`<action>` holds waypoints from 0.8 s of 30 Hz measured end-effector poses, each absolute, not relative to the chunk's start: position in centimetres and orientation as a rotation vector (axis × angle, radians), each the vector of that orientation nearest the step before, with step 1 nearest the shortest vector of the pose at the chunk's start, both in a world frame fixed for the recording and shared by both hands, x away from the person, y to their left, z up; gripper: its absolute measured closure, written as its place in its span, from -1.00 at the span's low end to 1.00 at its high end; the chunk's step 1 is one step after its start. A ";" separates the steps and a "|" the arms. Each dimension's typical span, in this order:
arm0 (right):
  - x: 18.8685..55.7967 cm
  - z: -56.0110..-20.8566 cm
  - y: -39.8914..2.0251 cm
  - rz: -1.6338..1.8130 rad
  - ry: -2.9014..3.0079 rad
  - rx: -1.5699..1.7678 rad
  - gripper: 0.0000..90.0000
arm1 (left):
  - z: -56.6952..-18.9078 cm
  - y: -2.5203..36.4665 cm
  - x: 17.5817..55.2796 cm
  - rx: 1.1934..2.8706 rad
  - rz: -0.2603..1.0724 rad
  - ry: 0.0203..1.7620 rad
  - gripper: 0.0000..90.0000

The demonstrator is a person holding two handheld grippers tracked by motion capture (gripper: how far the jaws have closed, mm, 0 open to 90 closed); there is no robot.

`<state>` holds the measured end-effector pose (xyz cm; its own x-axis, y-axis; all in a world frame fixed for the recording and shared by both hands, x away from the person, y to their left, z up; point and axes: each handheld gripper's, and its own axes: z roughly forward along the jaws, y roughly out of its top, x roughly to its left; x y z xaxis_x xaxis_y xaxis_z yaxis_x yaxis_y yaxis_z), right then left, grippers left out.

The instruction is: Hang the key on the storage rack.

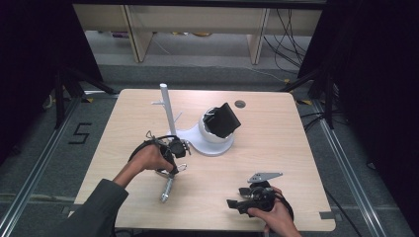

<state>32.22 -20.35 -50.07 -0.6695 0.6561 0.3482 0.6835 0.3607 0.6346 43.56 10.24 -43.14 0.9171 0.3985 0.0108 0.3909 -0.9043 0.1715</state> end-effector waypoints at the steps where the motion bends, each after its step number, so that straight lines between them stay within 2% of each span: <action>1: 32.3 -50.1 -20.4 -1.219 -2.562 -1.263 -0.38 | -42.6 10.6 43.6 2.906 0.067 0.609 0.67; 4: 32.3 -50.1 -20.4 -1.227 -2.563 -1.270 -0.38 | -40.3 12.0 43.9 2.870 0.145 0.640 0.67; 24: 32.3 -50.1 -20.4 -1.215 -2.536 -1.276 -0.38 | -31.0 17.4 45.1 2.731 0.286 0.827 0.67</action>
